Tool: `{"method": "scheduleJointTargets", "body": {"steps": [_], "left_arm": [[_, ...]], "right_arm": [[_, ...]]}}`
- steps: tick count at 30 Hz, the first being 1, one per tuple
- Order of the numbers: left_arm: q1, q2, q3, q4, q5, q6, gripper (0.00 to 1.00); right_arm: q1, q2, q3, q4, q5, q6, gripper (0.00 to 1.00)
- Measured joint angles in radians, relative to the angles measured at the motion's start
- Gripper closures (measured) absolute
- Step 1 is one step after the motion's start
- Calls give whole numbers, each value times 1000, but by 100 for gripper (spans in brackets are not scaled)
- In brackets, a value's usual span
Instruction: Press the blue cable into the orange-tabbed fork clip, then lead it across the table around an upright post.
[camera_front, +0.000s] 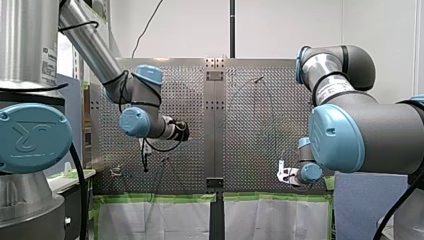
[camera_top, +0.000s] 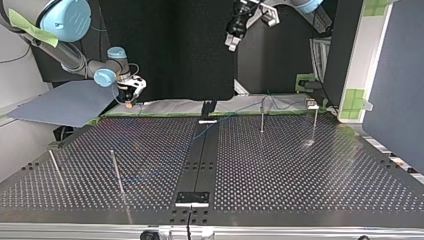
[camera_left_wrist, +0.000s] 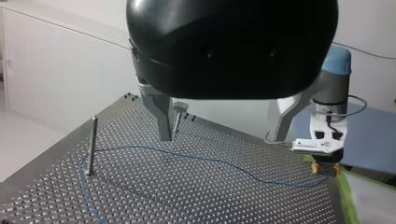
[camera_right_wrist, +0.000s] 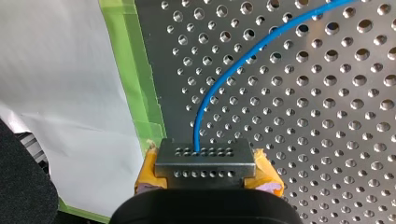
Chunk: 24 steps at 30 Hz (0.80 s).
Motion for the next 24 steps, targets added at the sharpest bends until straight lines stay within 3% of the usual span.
{"method": "scheduleJointTargets", "body": {"steps": [11,24], "left_arm": [[14,-91,39,78,34,-2,0],[27,-103,44,69,18,4,0]], "right_arm": [[0,0,0,0,0,0,100],[-3,0,0,0,0,0,100]]}}
